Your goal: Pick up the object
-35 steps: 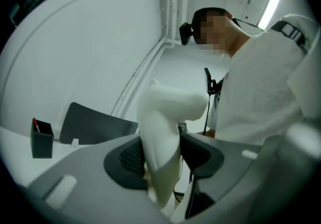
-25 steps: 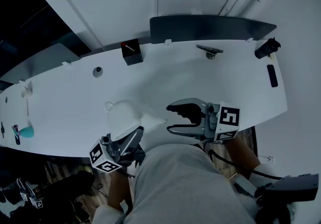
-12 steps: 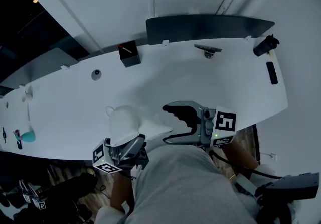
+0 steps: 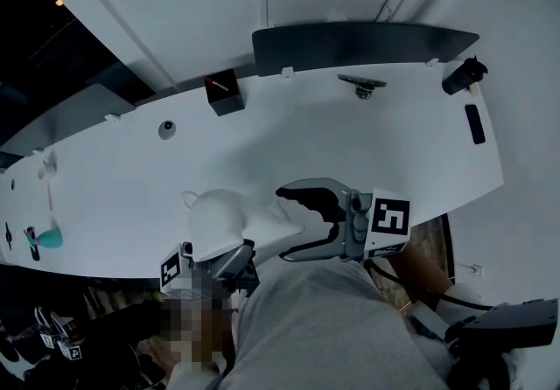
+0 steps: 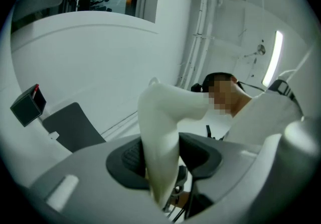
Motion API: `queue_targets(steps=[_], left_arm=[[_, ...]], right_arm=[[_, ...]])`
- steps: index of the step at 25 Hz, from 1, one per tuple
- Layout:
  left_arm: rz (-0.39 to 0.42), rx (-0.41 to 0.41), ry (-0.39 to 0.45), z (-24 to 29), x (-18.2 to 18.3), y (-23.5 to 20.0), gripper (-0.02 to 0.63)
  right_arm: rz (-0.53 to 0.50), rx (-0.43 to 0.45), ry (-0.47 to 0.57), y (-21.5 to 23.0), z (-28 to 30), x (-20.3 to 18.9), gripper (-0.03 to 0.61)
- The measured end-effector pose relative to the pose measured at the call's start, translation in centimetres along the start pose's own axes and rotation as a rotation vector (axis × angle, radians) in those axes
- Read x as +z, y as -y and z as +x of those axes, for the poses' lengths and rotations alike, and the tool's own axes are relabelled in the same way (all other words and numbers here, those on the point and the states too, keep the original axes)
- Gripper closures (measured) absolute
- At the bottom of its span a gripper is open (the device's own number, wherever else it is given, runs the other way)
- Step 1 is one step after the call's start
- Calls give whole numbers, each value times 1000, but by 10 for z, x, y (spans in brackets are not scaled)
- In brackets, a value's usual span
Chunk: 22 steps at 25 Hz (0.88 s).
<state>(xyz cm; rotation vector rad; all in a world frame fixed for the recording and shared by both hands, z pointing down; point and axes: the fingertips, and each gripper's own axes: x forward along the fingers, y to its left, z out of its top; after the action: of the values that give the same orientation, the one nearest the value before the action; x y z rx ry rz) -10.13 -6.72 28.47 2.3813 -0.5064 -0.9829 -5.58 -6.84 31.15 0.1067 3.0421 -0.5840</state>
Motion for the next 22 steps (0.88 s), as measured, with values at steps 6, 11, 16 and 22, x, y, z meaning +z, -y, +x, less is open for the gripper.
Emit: queue_targets(steps=[6, 11, 16, 22], left_arm=[[13, 63, 20, -6, 4, -7, 442], [43, 112, 29, -24, 14, -10, 443], [101, 188, 10, -65, 32, -13, 443], [94, 204, -5, -96, 38, -14, 444]], right_arm=[[-16, -65, 18, 5, 0, 5, 178], [-45, -99, 3, 3, 7, 2, 178], [-59, -193, -27, -4, 15, -7, 221], [-131, -349, -33, -5, 20, -14, 577]])
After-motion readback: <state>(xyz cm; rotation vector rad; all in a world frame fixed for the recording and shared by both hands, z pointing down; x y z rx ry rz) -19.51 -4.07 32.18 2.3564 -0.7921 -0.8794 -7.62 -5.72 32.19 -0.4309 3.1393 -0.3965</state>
